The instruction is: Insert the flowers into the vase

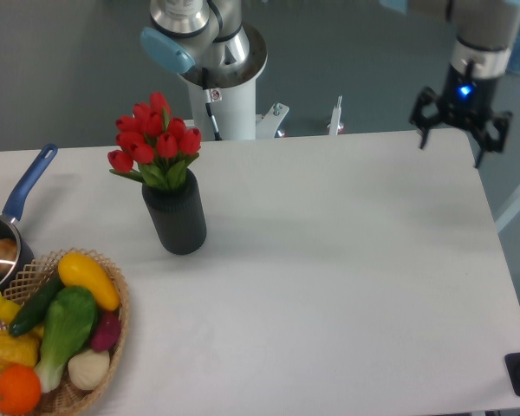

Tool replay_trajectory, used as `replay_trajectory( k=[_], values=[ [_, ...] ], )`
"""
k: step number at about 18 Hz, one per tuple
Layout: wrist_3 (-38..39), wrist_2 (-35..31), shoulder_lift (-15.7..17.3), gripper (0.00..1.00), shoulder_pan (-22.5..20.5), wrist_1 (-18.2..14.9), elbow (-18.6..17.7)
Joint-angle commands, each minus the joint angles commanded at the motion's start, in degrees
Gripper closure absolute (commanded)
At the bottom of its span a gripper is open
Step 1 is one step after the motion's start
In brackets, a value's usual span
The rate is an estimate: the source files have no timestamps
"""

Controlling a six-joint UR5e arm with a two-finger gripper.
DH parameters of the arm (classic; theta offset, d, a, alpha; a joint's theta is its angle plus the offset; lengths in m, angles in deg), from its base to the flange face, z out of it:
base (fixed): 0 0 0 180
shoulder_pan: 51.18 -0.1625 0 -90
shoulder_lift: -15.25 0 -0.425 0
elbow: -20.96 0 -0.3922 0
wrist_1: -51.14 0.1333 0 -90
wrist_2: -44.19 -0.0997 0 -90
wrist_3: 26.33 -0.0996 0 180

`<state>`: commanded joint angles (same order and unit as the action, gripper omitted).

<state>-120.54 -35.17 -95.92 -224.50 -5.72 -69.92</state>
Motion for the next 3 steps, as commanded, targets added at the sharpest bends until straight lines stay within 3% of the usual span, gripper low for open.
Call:
replay_trajectory(
  k=[3],
  values=[
    [-0.36,-3.16,-1.42,0.00,1.05,0.44,0.09]
  ],
)
